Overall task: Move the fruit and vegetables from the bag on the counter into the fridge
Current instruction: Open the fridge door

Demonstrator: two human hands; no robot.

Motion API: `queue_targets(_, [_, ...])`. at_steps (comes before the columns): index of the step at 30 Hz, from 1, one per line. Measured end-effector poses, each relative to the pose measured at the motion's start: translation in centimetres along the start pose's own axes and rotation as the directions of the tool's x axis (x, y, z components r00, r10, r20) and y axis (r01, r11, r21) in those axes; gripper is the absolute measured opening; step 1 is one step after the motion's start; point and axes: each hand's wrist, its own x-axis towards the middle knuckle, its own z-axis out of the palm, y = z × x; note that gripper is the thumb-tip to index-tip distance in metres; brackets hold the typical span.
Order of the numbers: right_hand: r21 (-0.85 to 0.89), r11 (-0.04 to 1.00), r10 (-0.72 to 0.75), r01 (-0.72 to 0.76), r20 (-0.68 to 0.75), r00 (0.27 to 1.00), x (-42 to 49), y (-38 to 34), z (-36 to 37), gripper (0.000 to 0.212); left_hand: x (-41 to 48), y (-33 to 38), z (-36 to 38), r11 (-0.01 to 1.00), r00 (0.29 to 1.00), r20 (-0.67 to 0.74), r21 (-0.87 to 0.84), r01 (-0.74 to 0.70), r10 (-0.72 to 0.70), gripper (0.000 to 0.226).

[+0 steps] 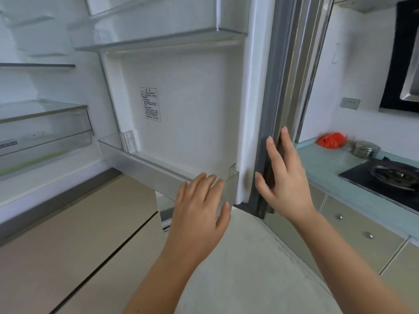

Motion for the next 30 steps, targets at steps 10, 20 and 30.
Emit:
queue_targets(10, [0.056,0.979,0.194,-0.198,0.059,0.979,2.9,8.2,3.5,0.074,6.0,1.4,6.9,0.999,0.999,0.052,0.039,0.013,-0.015,0.044])
queue_targets(20, [-0.02,0.973,0.227,-0.228,0.214,0.95,6.0,15.5,8.2,0.064,12.5,2.1,14.7,0.999,0.992,0.122,0.053,-0.003,-0.004,0.045])
queue_targets(30, [-0.101,0.966,0.259,-0.239,0.322,0.911,8.6,20.8,12.3,0.061,17.0,1.6,19.9,0.998,0.986,0.163,0.06,0.032,-0.041,0.047])
